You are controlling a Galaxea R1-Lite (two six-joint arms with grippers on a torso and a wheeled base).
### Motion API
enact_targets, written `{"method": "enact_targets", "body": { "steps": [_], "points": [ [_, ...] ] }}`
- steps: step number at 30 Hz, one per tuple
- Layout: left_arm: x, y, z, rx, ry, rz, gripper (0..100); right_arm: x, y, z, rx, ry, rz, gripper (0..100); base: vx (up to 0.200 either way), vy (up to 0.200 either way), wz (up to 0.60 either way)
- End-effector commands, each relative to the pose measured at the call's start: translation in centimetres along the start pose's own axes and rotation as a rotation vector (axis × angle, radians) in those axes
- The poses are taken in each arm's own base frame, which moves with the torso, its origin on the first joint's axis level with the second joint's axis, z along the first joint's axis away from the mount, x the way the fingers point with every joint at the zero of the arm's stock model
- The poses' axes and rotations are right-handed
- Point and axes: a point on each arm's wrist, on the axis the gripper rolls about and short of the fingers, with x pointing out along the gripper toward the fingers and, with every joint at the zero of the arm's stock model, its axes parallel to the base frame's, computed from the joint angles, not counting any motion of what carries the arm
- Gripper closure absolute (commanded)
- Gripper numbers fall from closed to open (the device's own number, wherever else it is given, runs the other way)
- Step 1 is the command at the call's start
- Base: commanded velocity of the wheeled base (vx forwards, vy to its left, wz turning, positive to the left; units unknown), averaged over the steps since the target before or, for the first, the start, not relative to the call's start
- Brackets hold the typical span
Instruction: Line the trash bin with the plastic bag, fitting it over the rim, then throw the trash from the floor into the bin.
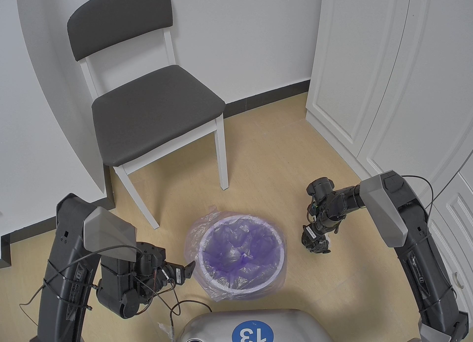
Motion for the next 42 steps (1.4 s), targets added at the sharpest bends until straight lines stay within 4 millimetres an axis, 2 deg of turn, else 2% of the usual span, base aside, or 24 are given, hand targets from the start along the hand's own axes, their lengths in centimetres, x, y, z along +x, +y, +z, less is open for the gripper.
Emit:
{"method": "enact_targets", "body": {
  "steps": [1,9,14,17,20,21,22,31,32,38,39,40,42],
  "points": [
    [0.0,0.0,0.1,-0.003,-0.015,-0.003,0,0.0,0.0,0.0,0.023,-0.001,0.0,100,0.0,0.0,0.0],
    [0.0,0.1,0.1,-0.008,-0.014,-0.004,0,0.0,0.0,0.1,0.132,-0.007,-0.004,100,0.0,0.0,0.0],
    [0.0,0.1,0.1,-0.009,-0.015,-0.004,0,0.0,0.0,0.1,0.141,-0.007,-0.006,100,0.0,0.0,0.0],
    [0.0,0.1,0.1,-0.008,-0.015,-0.004,0,-0.7,-0.2,0.3,0.157,0.0,-0.009,100,0.0,0.0,0.0],
    [-0.1,0.0,0.1,-0.01,-0.01,-0.006,0,-2.5,-0.5,0.9,0.195,-0.012,0.004,100,0.0,0.0,0.0],
    [-0.1,0.0,0.1,-0.01,-0.01,-0.006,0,-2.5,-0.5,0.9,0.195,-0.012,0.004,100,0.0,0.0,0.0],
    [-0.1,0.0,0.1,-0.01,-0.01,-0.006,0,-3.6,-0.7,1.1,0.199,-0.022,0.012,100,0.0,0.0,0.0],
    [-0.1,0.0,0.0,-0.01,-0.009,-0.006,0,-8.5,-1.4,0.6,0.198,-0.031,0.057,100,0.0,0.0,0.0],
    [-0.1,0.0,0.1,-0.014,-0.01,-0.006,0,-9.7,-1.6,0.6,0.199,-0.039,0.056,100,0.0,0.0,0.0],
    [-0.1,0.1,0.1,-0.026,-0.012,-0.005,0,-13.5,-2.1,0.5,0.19,-0.078,0.054,100,0.0,0.0,0.0],
    [-0.1,0.1,0.1,-0.026,-0.012,-0.005,0,-13.5,-2.1,0.5,0.19,-0.078,0.054,100,0.0,0.0,0.0],
    [-0.1,0.1,0.1,-0.037,-0.012,-0.005,0,-15.1,-2.3,0.5,0.19,-0.096,0.052,100,0.0,0.0,0.0],
    [-0.1,0.1,0.1,-0.044,-0.012,-0.005,0,-16.4,-2.3,0.4,0.188,-0.112,0.051,100,0.0,0.0,0.0]
  ]
}}
